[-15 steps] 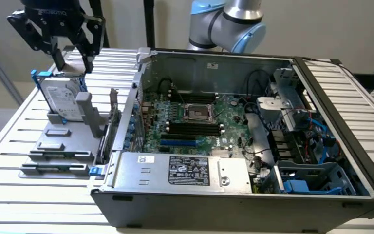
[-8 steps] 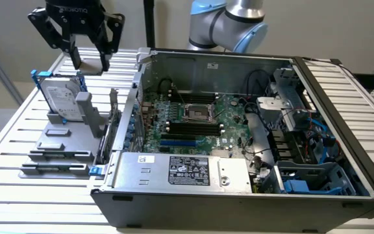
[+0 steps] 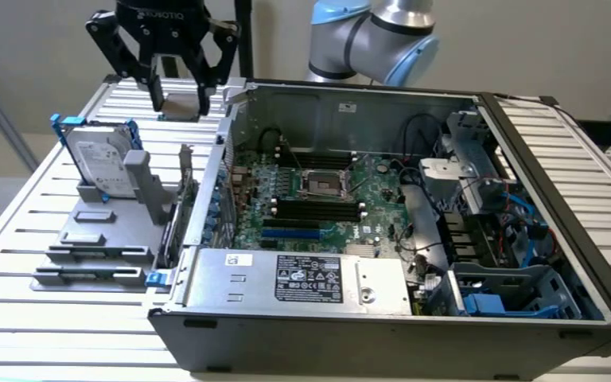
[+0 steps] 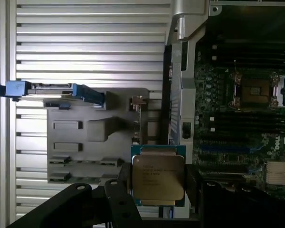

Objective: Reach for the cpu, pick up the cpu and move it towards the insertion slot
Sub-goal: 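Pick up the cpu and move it towards the insertion slot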

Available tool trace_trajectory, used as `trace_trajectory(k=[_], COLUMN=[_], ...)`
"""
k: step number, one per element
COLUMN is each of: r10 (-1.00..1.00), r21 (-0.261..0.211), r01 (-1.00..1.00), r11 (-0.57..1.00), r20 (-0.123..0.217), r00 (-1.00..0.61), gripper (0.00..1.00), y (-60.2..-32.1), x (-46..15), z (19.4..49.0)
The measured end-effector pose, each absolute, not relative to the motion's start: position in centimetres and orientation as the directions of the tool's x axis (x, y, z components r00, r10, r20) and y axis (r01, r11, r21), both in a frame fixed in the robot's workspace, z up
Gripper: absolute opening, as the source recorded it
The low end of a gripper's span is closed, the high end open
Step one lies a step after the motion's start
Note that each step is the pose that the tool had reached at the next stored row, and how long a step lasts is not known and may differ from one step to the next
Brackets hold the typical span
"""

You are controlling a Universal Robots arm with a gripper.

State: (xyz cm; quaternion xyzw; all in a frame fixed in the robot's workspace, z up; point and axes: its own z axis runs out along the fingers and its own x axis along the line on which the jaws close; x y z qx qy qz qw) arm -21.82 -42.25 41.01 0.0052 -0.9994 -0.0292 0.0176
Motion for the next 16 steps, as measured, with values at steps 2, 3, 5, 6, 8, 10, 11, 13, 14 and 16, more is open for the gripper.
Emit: trace_trajectory(k=[2,3,5,6,8,10,11,13,14,16], r10=[-0.011,-0.012,-0.012,-0.012,-0.012,-0.012,-0.012,-0.012,-0.012,-0.012], r21=[0.060,0.061,0.062,0.063,0.063,0.064,0.064,0.065,0.065,0.065], r01=[-0.009,-0.009,-0.009,-0.009,-0.009,-0.009,-0.009,-0.009,-0.009,-0.009], r11=[0.998,0.998,0.998,0.998,0.998,0.998,0.998,0.998,0.998,0.998], r20=[0.035,0.035,0.035,0.035,0.035,0.035,0.035,0.035,0.035,0.035], r00=[-0.999,-0.999,-0.999,-0.999,-0.999,-0.999,-0.999,-0.999,-0.999,-0.999], gripper=[0.55,0.55,0.55,0.55,0.55,0.55,0.55,0.55,0.55,0.55], y=[-42.2,-42.2,-42.2,-42.2,-42.2,-42.1,-42.1,-42.0,-42.0,-41.9], x=[-20.9,-20.4,-19.5,-19.1,-18.2,-17.3,-16.8,-15.9,-15.4,-14.5], z=[41.0,41.0,41.0,41.0,41.0,41.0,41.0,41.0,41.0,41.0])
